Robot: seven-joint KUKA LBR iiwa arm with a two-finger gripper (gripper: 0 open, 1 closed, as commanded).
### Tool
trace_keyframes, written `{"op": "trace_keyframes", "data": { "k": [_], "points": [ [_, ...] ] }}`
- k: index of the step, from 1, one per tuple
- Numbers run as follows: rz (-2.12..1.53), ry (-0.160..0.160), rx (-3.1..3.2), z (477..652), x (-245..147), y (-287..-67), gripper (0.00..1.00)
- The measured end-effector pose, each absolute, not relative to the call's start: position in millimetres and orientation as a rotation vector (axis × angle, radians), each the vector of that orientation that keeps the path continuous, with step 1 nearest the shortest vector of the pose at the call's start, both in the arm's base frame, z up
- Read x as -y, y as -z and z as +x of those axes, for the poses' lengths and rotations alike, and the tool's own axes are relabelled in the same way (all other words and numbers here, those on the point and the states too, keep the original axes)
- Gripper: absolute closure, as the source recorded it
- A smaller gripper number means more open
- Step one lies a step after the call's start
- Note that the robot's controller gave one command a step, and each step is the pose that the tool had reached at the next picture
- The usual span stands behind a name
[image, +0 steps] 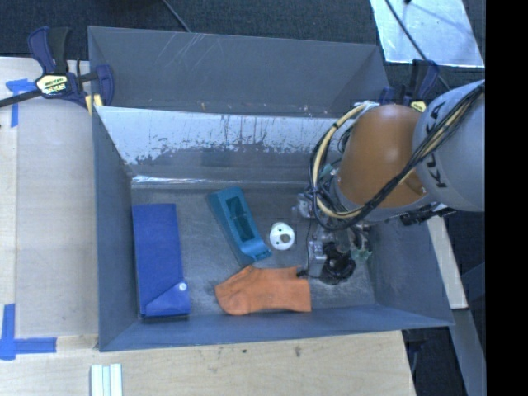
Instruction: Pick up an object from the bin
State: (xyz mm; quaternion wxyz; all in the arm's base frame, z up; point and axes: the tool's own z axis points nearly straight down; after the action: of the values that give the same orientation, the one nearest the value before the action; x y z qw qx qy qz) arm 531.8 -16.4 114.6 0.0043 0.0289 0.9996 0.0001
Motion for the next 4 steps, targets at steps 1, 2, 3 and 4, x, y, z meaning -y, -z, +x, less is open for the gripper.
{"op": "trace_keyframes", "data": {
  "k": [1,2,3,4],
  "points": [
    [0.129,0.000,-3.143,546.1,-4.3,-84.9,0.00],
    [0.154,-0.001,-3.135,495.0,-18.5,-70.4,1.00],
    [0.153,-0.001,-3.135,495.0,-18.5,-70.4,1.00],
    [0.160,0.001,-3.142,491.3,-30.9,-131.4,1.00]
  ]
}}
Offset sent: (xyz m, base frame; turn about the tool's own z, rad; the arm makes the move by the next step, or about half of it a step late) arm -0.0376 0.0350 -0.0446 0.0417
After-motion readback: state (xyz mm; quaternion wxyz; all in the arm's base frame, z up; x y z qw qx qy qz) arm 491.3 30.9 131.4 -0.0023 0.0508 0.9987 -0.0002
